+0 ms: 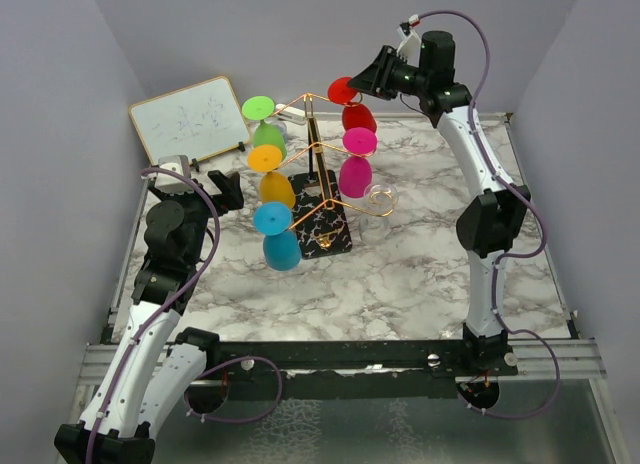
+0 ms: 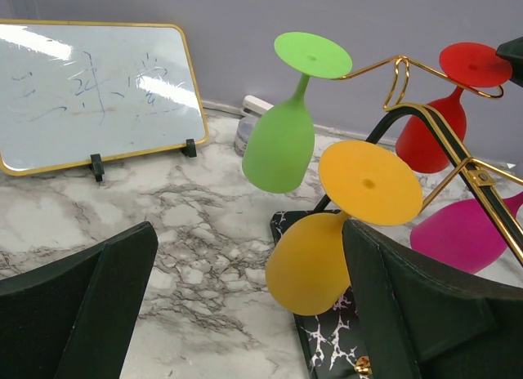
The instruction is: Take the wine glass off the wine glass rack
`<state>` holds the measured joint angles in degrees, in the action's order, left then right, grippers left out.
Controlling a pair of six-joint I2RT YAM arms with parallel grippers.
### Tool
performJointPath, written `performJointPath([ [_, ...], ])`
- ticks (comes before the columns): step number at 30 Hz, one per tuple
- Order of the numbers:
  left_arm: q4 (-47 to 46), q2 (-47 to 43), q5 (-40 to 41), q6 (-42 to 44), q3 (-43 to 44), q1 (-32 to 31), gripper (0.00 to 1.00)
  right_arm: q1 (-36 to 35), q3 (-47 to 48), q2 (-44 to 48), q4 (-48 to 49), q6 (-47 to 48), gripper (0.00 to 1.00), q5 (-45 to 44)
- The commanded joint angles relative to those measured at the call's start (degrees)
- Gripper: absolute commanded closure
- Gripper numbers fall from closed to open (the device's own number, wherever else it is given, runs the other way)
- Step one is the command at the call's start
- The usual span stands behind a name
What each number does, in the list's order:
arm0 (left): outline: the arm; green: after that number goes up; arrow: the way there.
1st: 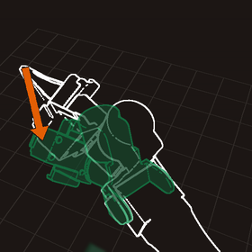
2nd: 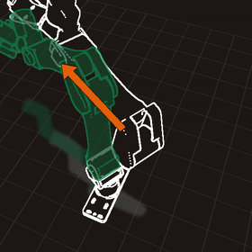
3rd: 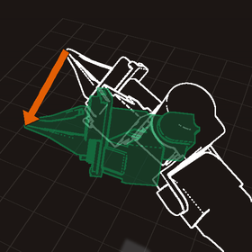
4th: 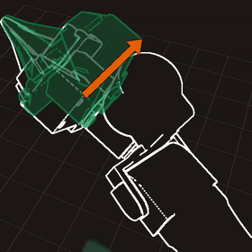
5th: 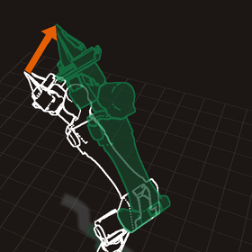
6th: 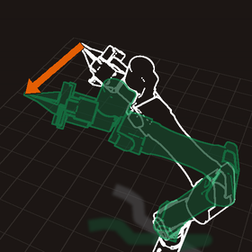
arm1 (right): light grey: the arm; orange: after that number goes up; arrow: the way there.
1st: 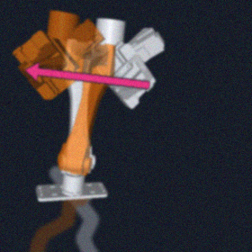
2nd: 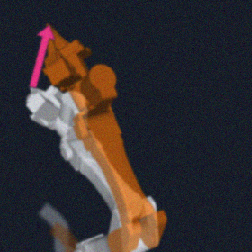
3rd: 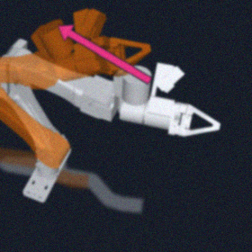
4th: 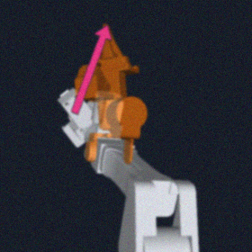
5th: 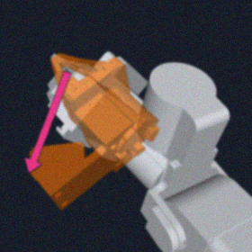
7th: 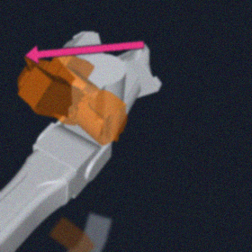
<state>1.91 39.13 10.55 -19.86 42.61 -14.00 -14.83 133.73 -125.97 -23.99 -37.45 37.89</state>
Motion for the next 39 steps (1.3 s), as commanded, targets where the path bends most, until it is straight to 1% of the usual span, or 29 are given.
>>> performJointPath([
  [1,-0.33,-0.36,-0.44,-0.26,-0.51,0.11,0.01,-1.06,0.4,-0.15,1.44,-0.42,0.68,0.49],
  [5,-0.23,-0.45,-0.27,-0.26,-0.51,0.17,0.01,-1.08,0.26,-0.39,0.78,-0.4,0.73,-0.13],
  [8,-0.15,-0.4,-0.09,-0.31,-0.5,0.11,0.01,-1.08,-2.14,0.75,1.48,-0.94,0.82,-1.7],
  [15,-0.07,-0.56,0.04,-0.35,-0.45,0.15,0.01,-0.99,-6.5,3.87,4.78,-3.95,0.98,-4.74],
  [20,0.11,-0.71,0.26,-0.35,-0.42,0.17,0.01,-0.69,-11.91,7.31,10.2,-7.27,0.99,-4.72],
  [25,0.11,-0.56,0.2,-0.47,-0.42,0.2,0.01,-0.09,-13.84,9.61,10.96,-8.83,0.99,-6.08],
  [29,0.11,-0.49,0.18,-0.56,-0.42,0.2,0.01,1.24,-18.11,12.13,13.81,-10.95,0.99,-6.64],
  [35,0.03,-0.33,0.03,-0.63,-0.51,0.21,0.01,2.48,-23.33,14.31,18.21,-13.69,0.99,-2.08],
  [39,-0.03,-0.2,-0.07,-0.79,-0.51,0.2,0.01,2.44,-23.7,14.42,19.2,-14.48,0.99,0.84],
])
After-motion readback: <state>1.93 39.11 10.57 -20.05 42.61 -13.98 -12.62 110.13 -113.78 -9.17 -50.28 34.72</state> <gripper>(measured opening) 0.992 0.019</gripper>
